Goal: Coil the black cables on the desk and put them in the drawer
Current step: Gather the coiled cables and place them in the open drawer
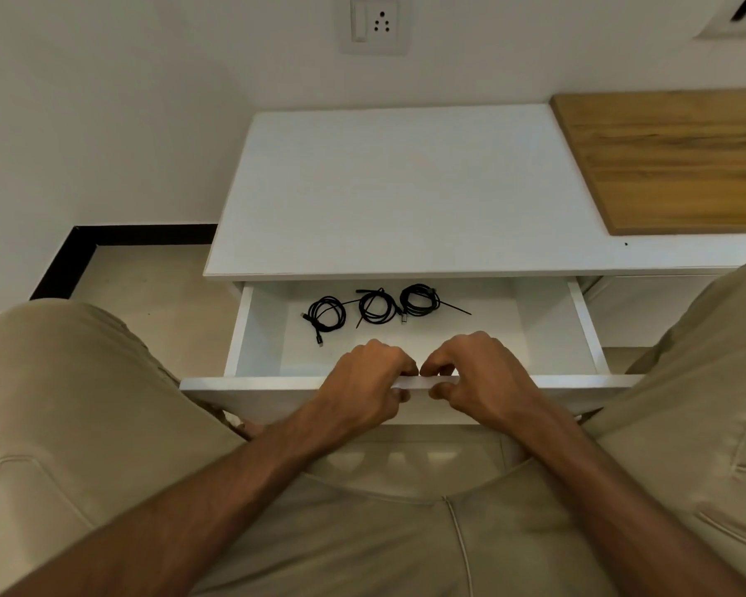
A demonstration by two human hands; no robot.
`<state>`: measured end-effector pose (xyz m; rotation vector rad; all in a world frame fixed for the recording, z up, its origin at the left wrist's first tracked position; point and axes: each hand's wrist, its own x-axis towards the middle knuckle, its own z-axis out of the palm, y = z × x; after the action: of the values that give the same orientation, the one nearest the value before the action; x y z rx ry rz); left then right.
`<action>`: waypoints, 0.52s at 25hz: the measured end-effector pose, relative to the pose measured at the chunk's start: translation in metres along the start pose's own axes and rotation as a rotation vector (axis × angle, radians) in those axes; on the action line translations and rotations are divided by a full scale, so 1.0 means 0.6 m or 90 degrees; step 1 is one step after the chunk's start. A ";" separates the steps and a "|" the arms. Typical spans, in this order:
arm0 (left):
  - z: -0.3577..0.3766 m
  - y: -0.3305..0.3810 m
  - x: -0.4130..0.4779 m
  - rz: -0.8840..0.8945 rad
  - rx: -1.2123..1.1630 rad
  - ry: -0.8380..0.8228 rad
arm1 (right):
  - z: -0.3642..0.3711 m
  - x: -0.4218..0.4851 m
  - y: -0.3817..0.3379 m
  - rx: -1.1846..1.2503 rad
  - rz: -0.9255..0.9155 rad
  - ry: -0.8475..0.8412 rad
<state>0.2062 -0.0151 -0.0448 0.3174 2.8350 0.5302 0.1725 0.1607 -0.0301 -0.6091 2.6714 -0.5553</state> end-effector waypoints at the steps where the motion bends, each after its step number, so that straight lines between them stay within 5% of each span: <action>1: 0.002 -0.002 0.004 -0.004 0.002 0.012 | 0.002 0.003 0.001 -0.004 0.003 0.010; 13: -0.007 -0.024 0.078 -0.027 0.079 0.095 | 0.021 0.071 0.010 0.017 0.053 0.150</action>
<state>0.1586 -0.0177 -0.0556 0.2486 3.0193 0.3847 0.1394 0.1420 -0.0539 -0.4458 2.8877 -0.6762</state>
